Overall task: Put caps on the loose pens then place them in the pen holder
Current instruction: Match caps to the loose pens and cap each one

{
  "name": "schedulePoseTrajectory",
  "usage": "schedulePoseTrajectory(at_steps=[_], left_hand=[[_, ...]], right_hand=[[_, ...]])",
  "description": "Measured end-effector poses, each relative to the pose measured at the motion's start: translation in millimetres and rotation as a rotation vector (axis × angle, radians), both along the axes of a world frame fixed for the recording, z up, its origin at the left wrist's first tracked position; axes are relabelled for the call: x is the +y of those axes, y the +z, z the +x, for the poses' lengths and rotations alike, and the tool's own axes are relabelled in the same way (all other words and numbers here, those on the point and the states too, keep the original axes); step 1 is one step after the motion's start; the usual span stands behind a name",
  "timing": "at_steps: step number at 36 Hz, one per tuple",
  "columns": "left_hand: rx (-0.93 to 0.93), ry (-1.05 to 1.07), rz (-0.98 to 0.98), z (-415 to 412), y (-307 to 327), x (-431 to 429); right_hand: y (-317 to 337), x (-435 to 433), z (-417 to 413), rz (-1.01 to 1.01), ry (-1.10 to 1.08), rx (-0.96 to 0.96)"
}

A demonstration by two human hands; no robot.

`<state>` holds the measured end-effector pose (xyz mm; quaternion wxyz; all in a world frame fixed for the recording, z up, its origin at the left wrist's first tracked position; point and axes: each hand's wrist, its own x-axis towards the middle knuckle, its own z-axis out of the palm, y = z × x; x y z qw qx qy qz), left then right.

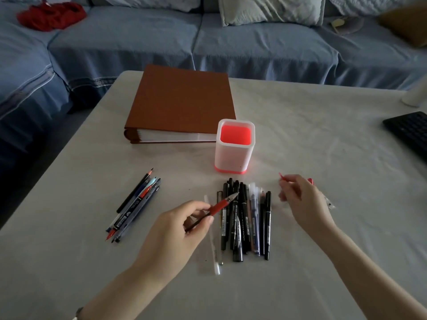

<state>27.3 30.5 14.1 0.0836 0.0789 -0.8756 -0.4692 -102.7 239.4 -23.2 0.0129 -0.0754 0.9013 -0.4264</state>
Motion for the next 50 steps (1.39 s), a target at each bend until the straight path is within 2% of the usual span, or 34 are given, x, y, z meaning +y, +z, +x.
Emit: schedulePoseTrajectory(at_steps=[4,7,12,18,26,31,34,39,42,45,48,50], left_hand=[[-0.022,-0.018,0.036,0.8,0.7,1.8],[-0.033,-0.048,0.082,1.6,1.7,2.7],[-0.060,-0.071,0.122,2.8,4.2,3.4],[-0.050,-0.079,0.102,4.4,5.0,4.0],[-0.008,-0.115,0.073,6.9,1.5,6.0],[0.008,-0.072,0.073,7.7,1.3,11.0],[-0.047,-0.038,0.163,8.1,3.0,16.3],[-0.195,-0.049,0.370,2.4,7.8,17.7],[-0.322,-0.011,0.558,-3.6,7.4,12.5],[-0.445,0.023,0.708,-4.7,5.6,10.4],[-0.379,-0.023,0.574,-2.5,2.2,6.7],[-0.242,-0.036,0.293,-0.7,-8.4,-1.0]], right_hand=[[24.8,-11.7,23.9,-0.369,0.069,-0.173],[35.9,-15.9,35.8,-0.509,0.092,-0.257],[40.7,-21.3,45.4,-0.517,0.122,-0.229],[42.7,-23.1,51.3,-0.553,0.140,-0.287],[35.7,-27.5,62.9,-0.377,0.274,-0.292],[29.6,-35.0,71.4,-0.314,0.250,-0.276],[22.5,-34.6,73.8,-0.214,0.210,-0.156],[25.8,-35.6,73.5,-0.211,0.202,-0.077],[22.7,-34.6,72.3,-0.208,0.264,-0.054],[26.3,-37.2,70.2,-0.255,0.313,-0.108],[28.9,-38.3,66.8,-0.379,0.333,-0.237],[25.2,-35.6,64.7,-0.505,0.278,-0.342]])
